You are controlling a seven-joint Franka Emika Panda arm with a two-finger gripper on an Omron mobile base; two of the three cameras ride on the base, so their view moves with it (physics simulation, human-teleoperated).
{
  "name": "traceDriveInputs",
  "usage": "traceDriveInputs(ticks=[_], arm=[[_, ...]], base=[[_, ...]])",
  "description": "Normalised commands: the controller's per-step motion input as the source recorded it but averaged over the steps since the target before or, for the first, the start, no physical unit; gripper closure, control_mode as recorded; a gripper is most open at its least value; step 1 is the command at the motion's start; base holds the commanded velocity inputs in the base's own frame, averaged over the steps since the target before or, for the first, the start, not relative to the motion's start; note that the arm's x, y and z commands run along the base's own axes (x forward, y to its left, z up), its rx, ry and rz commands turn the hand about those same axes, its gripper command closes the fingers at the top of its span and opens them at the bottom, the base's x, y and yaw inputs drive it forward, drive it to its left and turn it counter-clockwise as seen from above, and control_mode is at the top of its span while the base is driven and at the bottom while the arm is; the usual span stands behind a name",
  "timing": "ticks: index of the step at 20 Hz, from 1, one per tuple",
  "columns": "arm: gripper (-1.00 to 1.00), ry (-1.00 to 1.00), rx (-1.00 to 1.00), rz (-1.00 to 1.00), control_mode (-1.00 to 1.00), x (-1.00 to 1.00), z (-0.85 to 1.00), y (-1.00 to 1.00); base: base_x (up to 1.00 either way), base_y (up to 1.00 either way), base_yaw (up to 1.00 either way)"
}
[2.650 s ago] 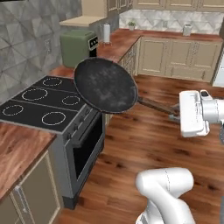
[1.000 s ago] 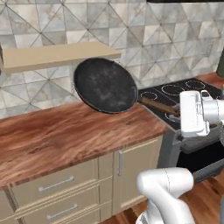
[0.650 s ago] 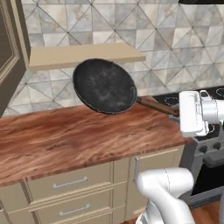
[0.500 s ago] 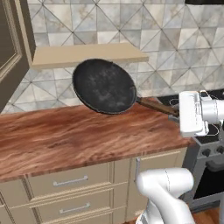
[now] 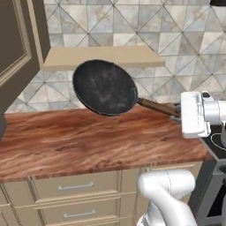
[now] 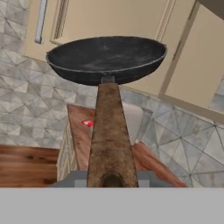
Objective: Pick the pan from the cabinet and place it on the stove. Then turn on the stove burner for the pan.
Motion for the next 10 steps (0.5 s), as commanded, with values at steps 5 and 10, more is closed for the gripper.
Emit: traceDriveInputs(ticks=[5,10], arm=[[1.0,0.0,0.0,0.0,1.0,0.0,0.0,0.0],[1.0,0.0,0.0,0.0,1.0,0.0,0.0,0.0]], base=[[0.42,-0.09,0.17],[0.12,-0.24,0.05]])
